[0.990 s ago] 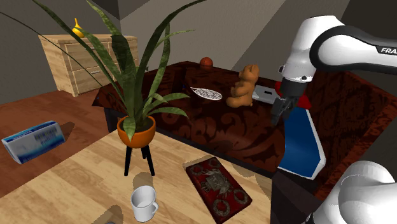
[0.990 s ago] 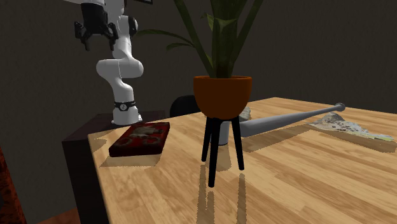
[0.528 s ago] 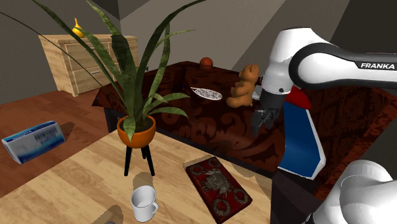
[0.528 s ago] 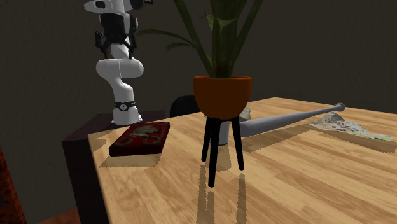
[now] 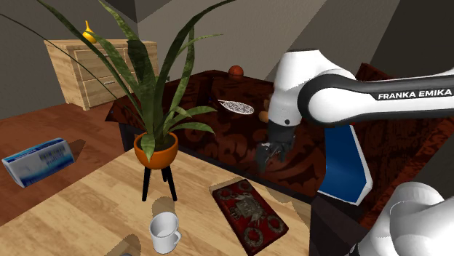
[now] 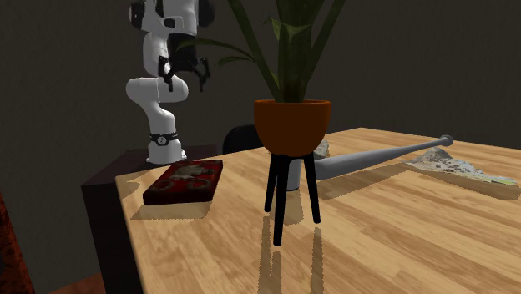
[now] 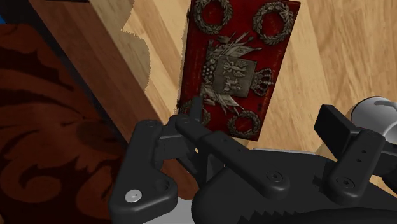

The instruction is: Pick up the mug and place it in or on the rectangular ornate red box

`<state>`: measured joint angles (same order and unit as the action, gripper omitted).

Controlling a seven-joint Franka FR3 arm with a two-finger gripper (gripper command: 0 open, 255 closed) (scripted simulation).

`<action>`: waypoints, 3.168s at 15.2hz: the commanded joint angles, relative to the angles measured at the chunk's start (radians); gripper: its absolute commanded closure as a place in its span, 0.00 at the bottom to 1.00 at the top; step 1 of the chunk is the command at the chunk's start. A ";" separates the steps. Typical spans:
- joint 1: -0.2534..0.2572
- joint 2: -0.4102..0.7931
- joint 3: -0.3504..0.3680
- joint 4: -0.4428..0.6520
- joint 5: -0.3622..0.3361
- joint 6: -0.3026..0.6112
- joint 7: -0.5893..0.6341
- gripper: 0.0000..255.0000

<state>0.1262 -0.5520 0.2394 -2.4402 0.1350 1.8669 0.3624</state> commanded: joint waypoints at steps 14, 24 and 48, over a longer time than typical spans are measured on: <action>0.036 0.534 0.255 0.276 -0.142 0.245 0.394 0.00; 0.183 0.955 0.260 0.632 -0.388 0.238 0.663 0.00; 0.327 1.264 0.194 0.914 -0.506 0.237 0.759 1.00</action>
<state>0.4529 0.7122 0.4339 -1.5262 -0.3710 2.1042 1.1217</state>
